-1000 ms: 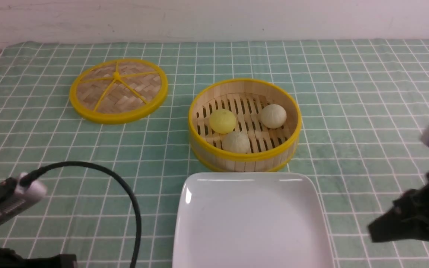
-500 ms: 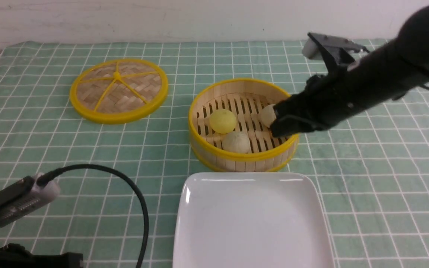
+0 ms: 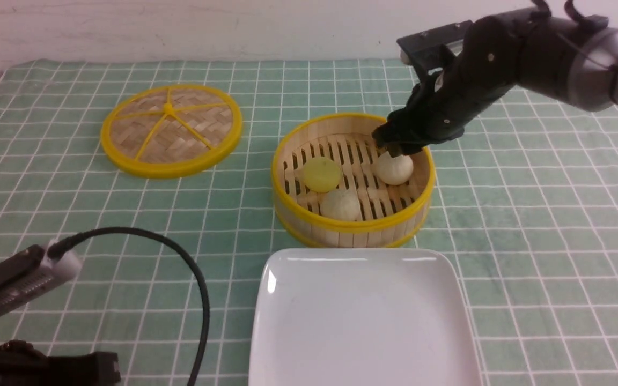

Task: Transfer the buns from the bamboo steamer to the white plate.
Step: 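Reach toward a bun in the bamboo steamer with the right gripper, then move the steamed bun from the bamboo steamer onto the white plate with the right gripper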

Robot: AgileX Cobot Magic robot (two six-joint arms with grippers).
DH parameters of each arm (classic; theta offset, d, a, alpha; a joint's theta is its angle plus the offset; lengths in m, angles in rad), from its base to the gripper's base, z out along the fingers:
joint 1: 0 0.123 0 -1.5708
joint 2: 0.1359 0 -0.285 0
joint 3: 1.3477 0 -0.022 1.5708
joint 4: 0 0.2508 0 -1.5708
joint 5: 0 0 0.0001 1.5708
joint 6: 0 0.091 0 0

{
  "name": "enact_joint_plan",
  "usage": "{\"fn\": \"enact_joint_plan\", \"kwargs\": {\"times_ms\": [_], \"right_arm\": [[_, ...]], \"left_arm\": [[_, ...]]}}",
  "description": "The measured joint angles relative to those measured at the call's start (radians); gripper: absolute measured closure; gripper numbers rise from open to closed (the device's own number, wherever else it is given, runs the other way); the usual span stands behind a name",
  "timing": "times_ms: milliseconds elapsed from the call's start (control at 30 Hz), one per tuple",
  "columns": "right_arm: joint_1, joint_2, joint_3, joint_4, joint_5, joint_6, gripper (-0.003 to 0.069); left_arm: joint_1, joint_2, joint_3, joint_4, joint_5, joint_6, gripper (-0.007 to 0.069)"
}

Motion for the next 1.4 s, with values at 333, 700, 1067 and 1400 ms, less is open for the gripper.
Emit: {"fn": "enact_joint_plan", "kwargs": {"times_ms": [333, 700, 1067, 1400], "right_arm": [[0.000, 0.052, -0.006, -0.007, -0.002, 0.004, 0.0590], [0.000, -0.348, -0.004, -0.005, 0.352, 0.005, 0.0637], [0.000, -0.712, 0.343, 0.237, 0.443, -0.062, 0.0637], [0.000, -0.661, 0.720, 0.681, 0.134, -0.449, 0.0637]], "left_arm": [[0.001, 0.000, 0.000, 0.000, -0.022, 0.000, 0.0573], [0.001, 0.000, 0.000, -0.002, -0.022, 0.000, 0.0561], [0.001, 0.000, 0.000, -0.004, -0.025, 0.000, 0.0549], [0.001, 0.000, 0.000, -0.005, -0.040, 0.000, 0.0543]]}}
